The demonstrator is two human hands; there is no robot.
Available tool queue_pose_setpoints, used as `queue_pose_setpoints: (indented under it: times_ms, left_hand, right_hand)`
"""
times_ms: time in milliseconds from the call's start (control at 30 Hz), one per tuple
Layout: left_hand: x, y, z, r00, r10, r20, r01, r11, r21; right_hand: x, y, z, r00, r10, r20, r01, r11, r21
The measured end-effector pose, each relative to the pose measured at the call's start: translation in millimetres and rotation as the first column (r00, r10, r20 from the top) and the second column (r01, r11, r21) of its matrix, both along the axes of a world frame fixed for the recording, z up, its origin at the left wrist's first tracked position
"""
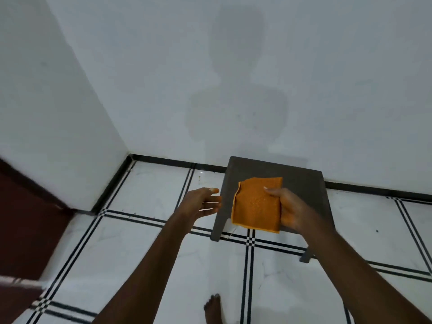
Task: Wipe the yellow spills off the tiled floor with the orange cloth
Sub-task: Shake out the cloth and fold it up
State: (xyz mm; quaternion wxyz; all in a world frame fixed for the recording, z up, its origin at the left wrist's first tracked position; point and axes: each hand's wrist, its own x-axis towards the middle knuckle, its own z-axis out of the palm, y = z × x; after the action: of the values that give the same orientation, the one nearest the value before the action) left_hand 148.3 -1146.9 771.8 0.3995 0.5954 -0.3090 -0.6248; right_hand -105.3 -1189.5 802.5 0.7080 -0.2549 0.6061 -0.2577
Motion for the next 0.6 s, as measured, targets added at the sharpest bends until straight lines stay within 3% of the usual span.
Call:
queue_pose_setpoints:
  times_ms: [233, 533, 600]
  left_hand:
    - [-31, -157, -110, 1.000, 0.012, 0.020, -0.016, 0.980, 0.201]
    - [-75, -264, -289, 0.996, 0.025, 0.083, -0.052, 0.940, 0.337]
    - [-85, -272, -328, 0.994, 0.021, 0.104, -0.059, 0.928, 0.368]
  right_hand:
    - [-25, -152, -131, 0.990, -0.124, -0.061, 0.131, 0.980, 0.151]
    - [-54, -270, -333, 0.994, -0.079, -0.076, 0.095, 0.965, 0.243]
    - [-65, -277, -382, 0.983, -0.067, -0.169, 0.111, 0.959, 0.260]
